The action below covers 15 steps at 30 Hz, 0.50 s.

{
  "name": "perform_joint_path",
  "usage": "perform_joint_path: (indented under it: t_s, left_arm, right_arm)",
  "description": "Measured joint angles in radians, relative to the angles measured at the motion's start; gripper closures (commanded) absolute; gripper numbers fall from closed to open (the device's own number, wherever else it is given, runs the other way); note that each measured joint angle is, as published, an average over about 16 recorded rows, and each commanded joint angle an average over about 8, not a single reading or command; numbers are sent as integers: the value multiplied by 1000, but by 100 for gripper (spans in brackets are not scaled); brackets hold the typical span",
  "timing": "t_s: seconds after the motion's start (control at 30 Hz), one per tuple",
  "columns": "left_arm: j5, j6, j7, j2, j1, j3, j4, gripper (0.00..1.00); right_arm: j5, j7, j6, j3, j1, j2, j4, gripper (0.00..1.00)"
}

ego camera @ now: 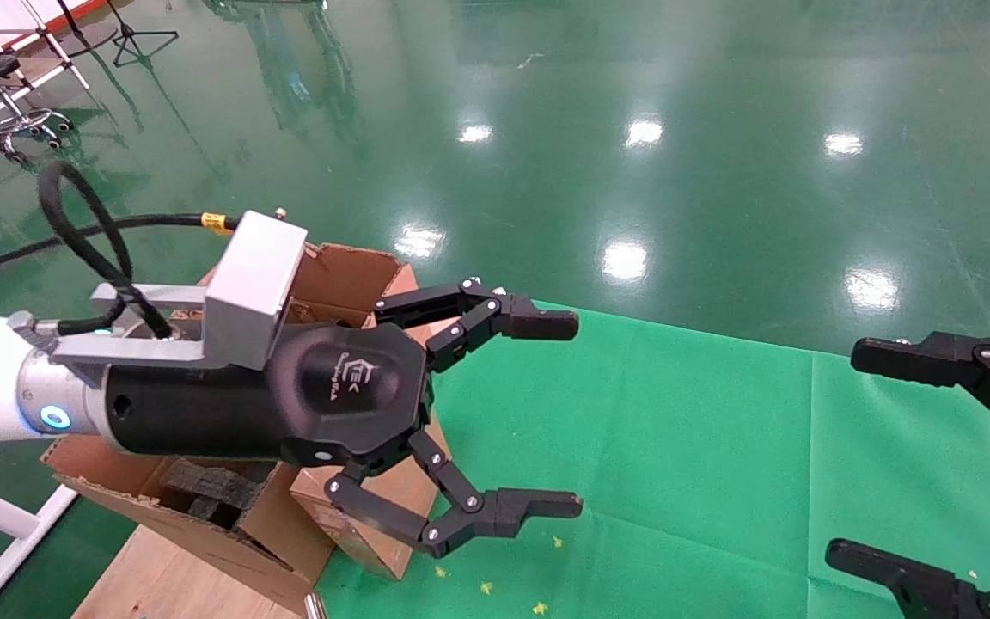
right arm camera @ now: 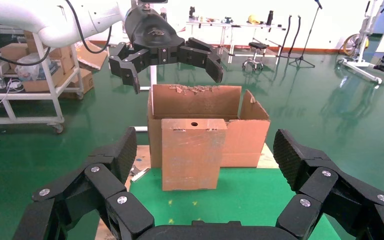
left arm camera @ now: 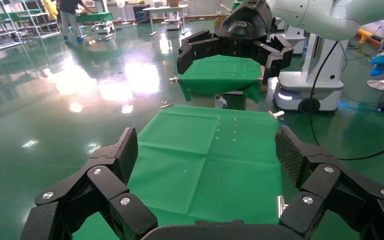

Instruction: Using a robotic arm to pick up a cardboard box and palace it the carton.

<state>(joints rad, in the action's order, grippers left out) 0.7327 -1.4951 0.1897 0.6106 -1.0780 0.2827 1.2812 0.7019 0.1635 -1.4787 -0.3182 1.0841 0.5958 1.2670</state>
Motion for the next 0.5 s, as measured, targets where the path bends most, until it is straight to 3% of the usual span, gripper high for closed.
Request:
perform_joint_path:
  t_s: [0.5]
  left_arm:
    - [2, -1, -1, -1, -1, 0, 1, 0]
  right_arm:
    - [0, 0, 0, 0, 0, 0, 0, 0]
